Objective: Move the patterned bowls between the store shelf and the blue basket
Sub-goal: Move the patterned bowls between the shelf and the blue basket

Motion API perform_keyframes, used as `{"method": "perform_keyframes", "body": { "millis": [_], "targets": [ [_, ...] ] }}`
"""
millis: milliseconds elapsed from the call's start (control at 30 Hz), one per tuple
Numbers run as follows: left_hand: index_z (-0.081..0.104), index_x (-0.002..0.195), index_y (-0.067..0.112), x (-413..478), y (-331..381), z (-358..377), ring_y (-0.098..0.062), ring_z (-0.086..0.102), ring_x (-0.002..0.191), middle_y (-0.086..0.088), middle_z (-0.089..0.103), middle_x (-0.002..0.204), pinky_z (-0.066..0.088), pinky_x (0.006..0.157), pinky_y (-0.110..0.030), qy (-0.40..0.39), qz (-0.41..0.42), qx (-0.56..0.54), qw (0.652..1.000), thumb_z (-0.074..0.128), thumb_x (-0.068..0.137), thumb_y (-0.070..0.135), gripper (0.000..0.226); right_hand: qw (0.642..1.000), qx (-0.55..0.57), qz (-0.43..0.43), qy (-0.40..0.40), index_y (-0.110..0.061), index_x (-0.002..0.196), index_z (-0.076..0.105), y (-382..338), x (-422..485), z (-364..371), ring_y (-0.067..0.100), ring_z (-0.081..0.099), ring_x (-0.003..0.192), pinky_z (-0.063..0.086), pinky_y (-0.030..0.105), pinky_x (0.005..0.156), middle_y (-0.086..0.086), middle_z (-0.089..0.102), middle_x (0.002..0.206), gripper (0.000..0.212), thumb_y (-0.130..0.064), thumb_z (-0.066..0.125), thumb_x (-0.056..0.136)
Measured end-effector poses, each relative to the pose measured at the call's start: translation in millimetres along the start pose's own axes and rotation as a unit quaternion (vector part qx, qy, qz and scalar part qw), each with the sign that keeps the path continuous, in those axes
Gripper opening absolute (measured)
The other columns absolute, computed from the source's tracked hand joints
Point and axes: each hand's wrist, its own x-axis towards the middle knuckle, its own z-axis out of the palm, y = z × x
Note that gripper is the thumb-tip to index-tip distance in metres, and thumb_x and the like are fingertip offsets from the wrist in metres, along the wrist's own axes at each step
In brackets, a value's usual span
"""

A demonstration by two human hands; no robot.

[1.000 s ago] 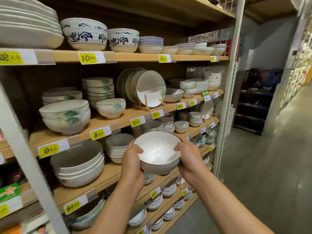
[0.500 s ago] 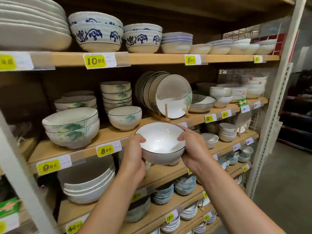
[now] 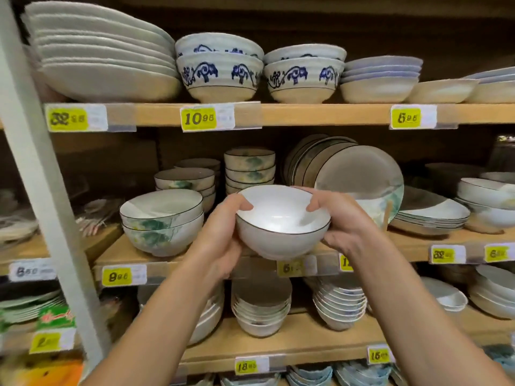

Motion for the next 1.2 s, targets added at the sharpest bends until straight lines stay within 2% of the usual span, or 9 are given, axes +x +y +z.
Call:
{"method": "perform_keyframes", "body": {
  "millis": [200,367,500,567,700,767,867,1033,1200],
  "targets": [
    [0.066,0.106,0.011,11.3,7.5,10.9,-0.032,0.063,0.085,-0.012,0.073,0.095,0.055,0.063,-0.037,-0.028,-0.038,-0.005,0.999,0.045,0.076,0.016,0.037,0.981,-0.062,0.081,-0.163,-0.001,0.129,0.056,-23.7,33.3,-4.7,0.038,0.058,0.108,0.055,0.04,0.08,0.023,0.058,0.13,0.051,0.004,0.032,0.084],
    [0.063,0.097,0.015,14.1,2.5,23.2,-0.033,0.062,0.082,-0.012,0.068,0.092,0.053,0.072,-0.044,0.07,0.023,-0.018,0.997,0.041,0.08,0.018,0.027,0.997,0.037,-0.057,-0.036,-0.017,0.097,0.07,1.1,23.4,-10.9,0.022,0.061,0.093,0.051,0.035,0.07,0.0,0.071,0.092,0.022,-0.027,0.054,0.086],
    [0.062,0.098,0.019,17.2,-4.4,32.6,-0.024,0.069,0.069,-0.006,0.075,0.077,0.057,0.058,-0.039,0.124,0.089,-0.003,0.988,0.042,0.088,0.025,0.023,0.987,-0.003,-0.154,-0.032,-0.041,0.132,0.048,33.0,0.2,0.8,0.011,0.055,0.113,0.05,0.036,0.092,-0.01,0.058,0.125,0.072,-0.056,0.064,0.063],
    [0.061,0.106,0.02,17.7,-7.9,36.8,-0.023,0.071,0.072,-0.007,0.075,0.083,0.057,0.058,-0.036,0.138,0.102,0.023,0.985,0.042,0.09,0.031,0.027,0.987,-0.027,-0.156,-0.003,-0.044,0.135,0.041,33.8,4.2,9.9,0.017,0.053,0.118,0.048,0.043,0.099,-0.006,0.053,0.131,0.076,-0.047,0.061,0.062],
    [0.062,0.117,0.027,21.8,-6.6,28.9,-0.015,0.068,0.095,0.001,0.072,0.108,0.054,0.076,-0.034,0.131,0.137,0.089,0.978,0.042,0.092,0.043,0.036,0.992,0.104,-0.068,-0.007,-0.022,0.104,0.064,8.8,30.9,15.0,0.025,0.06,0.098,0.05,0.041,0.083,0.007,0.065,0.104,0.029,-0.017,0.046,0.082],
    [0.062,0.118,0.028,30.5,0.2,21.7,-0.011,0.065,0.102,0.004,0.071,0.112,0.052,0.085,-0.033,0.127,0.152,0.11,0.974,0.04,0.093,0.045,0.037,0.994,0.093,-0.062,-0.019,-0.015,0.106,0.063,1.4,47.1,17.6,0.028,0.061,0.095,0.05,0.039,0.078,0.01,0.068,0.101,0.03,-0.017,0.046,0.082],
    [0.052,0.132,0.024,55.6,8.3,15.2,-0.017,0.051,0.124,-0.001,0.056,0.133,0.036,0.111,-0.042,0.163,0.192,0.169,0.953,0.031,0.098,0.049,0.048,0.996,0.051,-0.072,-0.008,-0.006,0.117,0.058,-3.0,67.7,30.6,0.033,0.061,0.105,0.05,0.046,0.091,0.018,0.065,0.111,0.039,-0.019,0.048,0.082],
    [0.045,0.131,0.017,87.7,1.7,11.4,-0.018,0.043,0.123,-0.007,0.048,0.135,0.029,0.103,-0.032,0.242,0.277,0.258,0.893,0.018,0.103,0.047,0.05,0.991,0.003,-0.114,0.07,-0.014,0.086,0.064,3.4,105.5,42.3,0.024,0.063,0.085,0.047,0.035,0.07,0.007,0.069,0.086,0.025,-0.026,0.043,0.088],
    [0.05,0.134,0.009,114.4,-6.9,-0.5,-0.028,0.043,0.13,-0.015,0.051,0.139,0.029,0.109,-0.04,0.25,0.242,0.296,0.889,0.013,0.101,0.053,0.066,0.986,-0.065,-0.086,0.13,-0.013,0.114,0.06,22.3,124.6,38.7,0.027,0.061,0.103,0.048,0.049,0.097,0.01,0.065,0.111,0.043,-0.037,0.034,0.09]
  ]
}}
